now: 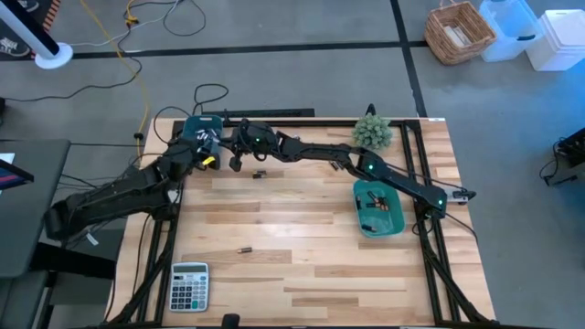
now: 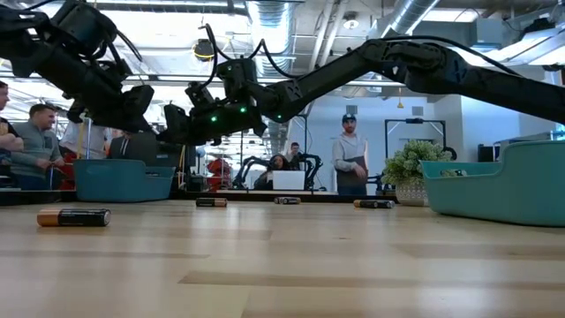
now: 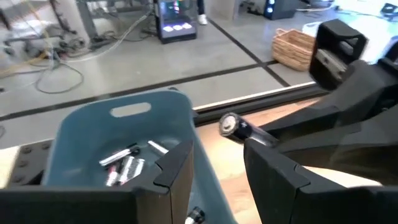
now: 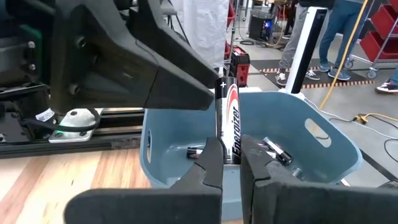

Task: Sort batteries
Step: Put the black-silver battery into the blue bin

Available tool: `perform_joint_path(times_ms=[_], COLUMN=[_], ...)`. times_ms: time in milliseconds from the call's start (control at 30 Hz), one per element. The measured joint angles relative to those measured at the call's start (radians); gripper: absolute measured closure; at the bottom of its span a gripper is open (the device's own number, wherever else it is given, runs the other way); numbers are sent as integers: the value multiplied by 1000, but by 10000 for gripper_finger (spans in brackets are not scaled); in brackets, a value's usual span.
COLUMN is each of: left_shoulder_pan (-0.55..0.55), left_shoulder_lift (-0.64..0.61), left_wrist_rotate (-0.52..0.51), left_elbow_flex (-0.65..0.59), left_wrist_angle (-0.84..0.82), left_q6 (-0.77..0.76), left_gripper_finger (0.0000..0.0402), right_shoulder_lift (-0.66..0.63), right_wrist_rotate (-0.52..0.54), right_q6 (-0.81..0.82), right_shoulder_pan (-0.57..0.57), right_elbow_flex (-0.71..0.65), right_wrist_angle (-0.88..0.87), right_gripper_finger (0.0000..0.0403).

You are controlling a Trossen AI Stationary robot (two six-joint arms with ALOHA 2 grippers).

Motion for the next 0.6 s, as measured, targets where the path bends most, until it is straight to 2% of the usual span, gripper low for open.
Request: perform_joint_path(times_ms=[600], left_shoulder_pan=[134], left_shoulder_lift=[-1], left_wrist_rotate=[185], left_elbow_flex=[0], left_wrist_angle=[84], left_q6=[-20], left_gripper_finger=[264], right_shoulder_lift=[0], right_wrist_rotate=[-17], right_q6=[2], right_shoulder_pan=[-5], right_elbow_flex=[0], right_wrist_angle=[-2], right_gripper_finger=[383])
